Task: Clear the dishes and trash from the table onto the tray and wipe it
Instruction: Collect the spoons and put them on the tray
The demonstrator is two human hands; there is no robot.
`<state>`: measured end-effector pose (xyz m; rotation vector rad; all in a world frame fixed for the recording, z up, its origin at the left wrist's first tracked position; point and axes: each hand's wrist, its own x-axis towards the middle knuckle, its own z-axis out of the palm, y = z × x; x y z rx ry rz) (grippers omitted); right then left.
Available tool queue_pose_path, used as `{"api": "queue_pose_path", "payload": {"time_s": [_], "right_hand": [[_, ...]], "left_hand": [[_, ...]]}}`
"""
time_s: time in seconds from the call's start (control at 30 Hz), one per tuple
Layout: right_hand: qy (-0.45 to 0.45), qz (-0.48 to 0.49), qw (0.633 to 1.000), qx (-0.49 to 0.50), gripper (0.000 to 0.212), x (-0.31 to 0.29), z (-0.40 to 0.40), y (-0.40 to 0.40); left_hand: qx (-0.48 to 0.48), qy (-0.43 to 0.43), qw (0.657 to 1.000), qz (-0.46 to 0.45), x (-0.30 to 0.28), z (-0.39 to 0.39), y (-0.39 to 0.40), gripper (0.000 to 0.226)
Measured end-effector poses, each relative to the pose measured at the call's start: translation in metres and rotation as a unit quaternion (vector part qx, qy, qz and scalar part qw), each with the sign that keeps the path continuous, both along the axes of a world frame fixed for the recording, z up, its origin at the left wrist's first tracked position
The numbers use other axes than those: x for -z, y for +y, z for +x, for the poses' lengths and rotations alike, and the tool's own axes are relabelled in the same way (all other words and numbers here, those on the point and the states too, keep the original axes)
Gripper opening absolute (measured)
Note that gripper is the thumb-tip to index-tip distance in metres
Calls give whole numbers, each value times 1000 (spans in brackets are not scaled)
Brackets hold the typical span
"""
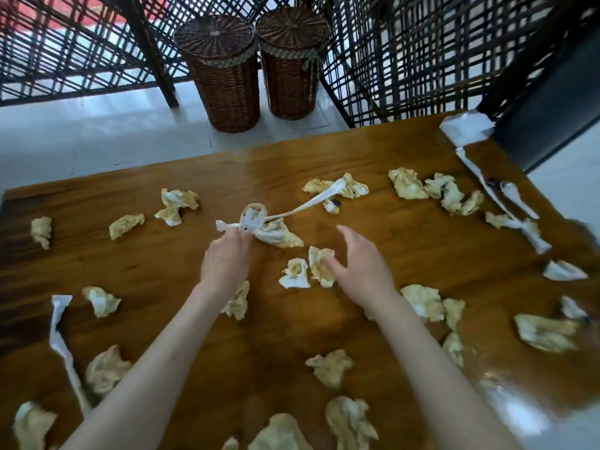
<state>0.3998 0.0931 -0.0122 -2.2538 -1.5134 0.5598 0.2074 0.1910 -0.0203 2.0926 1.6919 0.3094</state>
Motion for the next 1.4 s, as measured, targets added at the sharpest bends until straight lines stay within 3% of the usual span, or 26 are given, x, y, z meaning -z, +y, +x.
{"api": "queue_pose_path", "payload": {"time_s": [0.17, 0.3, 0.53, 0.7, 1.07, 1.4], "right_hand": [[0, 0, 999, 32, 63, -19, -6, -75], [13, -10, 998, 60, 61, -26, -5, -128], [29, -15, 994, 107, 58, -38, 25, -195], [60, -19, 991, 118, 57, -44, 71, -233], [52, -33, 996, 58, 52, -54, 223, -270], [26, -76, 995, 67, 47, -26, 325, -283]], "left_hand": [[-38, -50, 995, -82, -20, 2, -74, 30], [-15, -83, 986, -147, -24, 2, -127, 15], [-8, -216, 925, -314, -18, 14, -192, 19], [-21, -239, 898, -369, -28, 67, -234, 17], [-39, -284, 885, -368, -32, 219, -306, 18], [-85, -289, 892, -337, -1, 281, -307, 18]]}}
